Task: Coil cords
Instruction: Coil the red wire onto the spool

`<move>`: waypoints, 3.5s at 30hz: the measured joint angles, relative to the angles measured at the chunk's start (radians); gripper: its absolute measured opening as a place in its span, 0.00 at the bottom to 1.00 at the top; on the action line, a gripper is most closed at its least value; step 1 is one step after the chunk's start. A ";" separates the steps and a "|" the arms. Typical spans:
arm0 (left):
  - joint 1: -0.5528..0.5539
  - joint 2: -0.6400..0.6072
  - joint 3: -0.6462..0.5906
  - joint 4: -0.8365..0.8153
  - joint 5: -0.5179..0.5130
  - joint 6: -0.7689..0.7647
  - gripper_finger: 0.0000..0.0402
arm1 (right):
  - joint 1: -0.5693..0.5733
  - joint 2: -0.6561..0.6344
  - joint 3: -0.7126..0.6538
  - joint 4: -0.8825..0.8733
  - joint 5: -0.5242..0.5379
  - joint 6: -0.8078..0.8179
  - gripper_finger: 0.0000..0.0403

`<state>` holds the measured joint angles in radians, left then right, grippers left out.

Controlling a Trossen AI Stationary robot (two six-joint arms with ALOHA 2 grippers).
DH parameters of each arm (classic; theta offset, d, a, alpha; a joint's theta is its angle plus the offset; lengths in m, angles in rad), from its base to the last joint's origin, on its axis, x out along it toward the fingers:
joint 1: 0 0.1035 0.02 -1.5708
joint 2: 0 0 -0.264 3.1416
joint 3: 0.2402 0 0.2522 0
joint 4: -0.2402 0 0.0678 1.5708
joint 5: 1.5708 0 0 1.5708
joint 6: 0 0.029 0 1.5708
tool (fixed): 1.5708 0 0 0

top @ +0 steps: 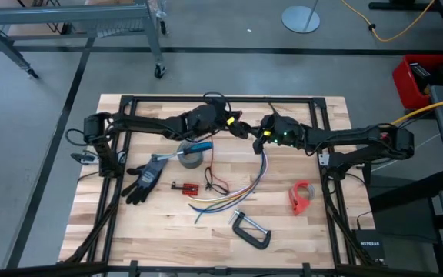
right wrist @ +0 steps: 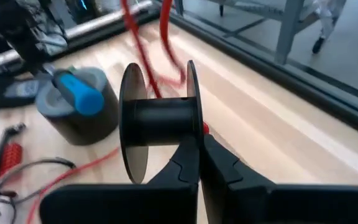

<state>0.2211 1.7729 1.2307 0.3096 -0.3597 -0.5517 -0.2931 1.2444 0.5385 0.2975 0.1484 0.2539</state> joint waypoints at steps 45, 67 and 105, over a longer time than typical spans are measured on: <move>-0.021 0.000 0.078 -0.158 -0.009 -0.062 0.00 | 0.046 0.219 0.177 -0.048 0.201 0.087 0.00; -0.124 -0.002 0.078 -0.321 -0.051 -0.030 0.00 | -0.009 0.214 0.236 -0.051 0.167 0.079 0.00; -0.299 -0.002 0.077 -0.383 -0.466 0.141 0.00 | -0.063 0.055 0.235 0.024 -0.244 0.058 0.00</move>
<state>-0.0776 1.7710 1.3072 -0.0731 -0.8260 -0.4102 -0.3565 1.2994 0.7738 0.3215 -0.0954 0.3116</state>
